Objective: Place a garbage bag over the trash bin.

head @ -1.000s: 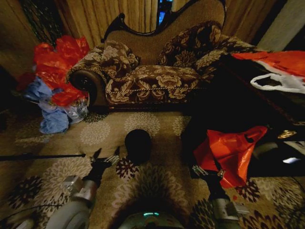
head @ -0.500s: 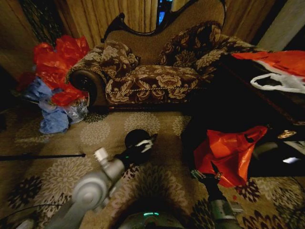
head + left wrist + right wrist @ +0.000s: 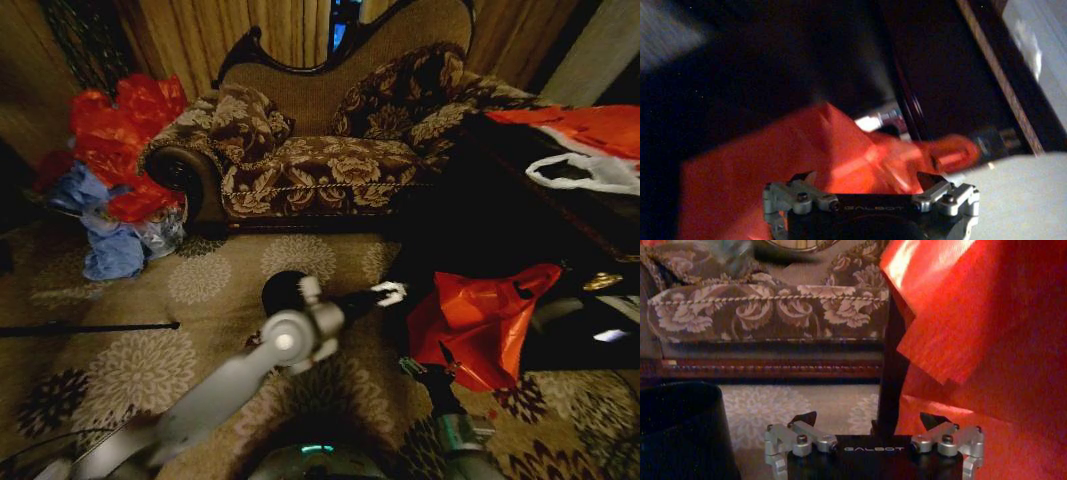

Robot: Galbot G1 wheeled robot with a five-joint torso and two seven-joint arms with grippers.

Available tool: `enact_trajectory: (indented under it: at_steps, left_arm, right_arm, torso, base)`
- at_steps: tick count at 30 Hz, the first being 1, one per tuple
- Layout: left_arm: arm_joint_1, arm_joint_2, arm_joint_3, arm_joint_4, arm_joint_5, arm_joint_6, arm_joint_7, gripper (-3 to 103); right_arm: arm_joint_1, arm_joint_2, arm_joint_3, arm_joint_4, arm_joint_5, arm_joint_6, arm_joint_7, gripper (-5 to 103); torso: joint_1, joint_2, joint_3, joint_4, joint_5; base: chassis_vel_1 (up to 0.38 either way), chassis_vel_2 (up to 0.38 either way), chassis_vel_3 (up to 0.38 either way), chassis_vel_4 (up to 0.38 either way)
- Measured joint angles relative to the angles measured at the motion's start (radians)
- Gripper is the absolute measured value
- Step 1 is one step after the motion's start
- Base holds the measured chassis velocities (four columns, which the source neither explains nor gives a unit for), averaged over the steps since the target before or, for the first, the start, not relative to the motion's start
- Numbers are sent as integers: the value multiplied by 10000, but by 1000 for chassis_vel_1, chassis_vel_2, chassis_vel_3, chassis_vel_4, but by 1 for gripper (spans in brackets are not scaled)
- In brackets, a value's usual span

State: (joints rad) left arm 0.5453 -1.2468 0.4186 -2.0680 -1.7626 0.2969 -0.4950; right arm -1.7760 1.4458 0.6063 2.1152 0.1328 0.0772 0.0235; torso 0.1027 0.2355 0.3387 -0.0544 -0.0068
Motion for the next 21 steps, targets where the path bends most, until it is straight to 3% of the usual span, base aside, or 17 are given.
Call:
enact_trajectory:
  at_steps: [7,19,21]
  left_arm:
    - [-644,-1182,570,570,-293,-26,-226,100]
    - [-813,-1983,536,1258,-292,75,-95,103]
    - [-806,-2015,516,1351,-269,93,-57,99]
  right_arm:
    - [133,24,44,-132,-2,2,86,100]
    - [238,102,44,-335,-111,12,116,100]
    - [246,63,50,-326,-101,-45,138,100]
  torso:
    - [0,0,0,1,-3]
    - [0,0,0,1,-4]
    - [-1,0,0,1,-5]
  base:
    - [0,0,0,0]
    - [0,0,0,0]
    - [0,0,0,0]
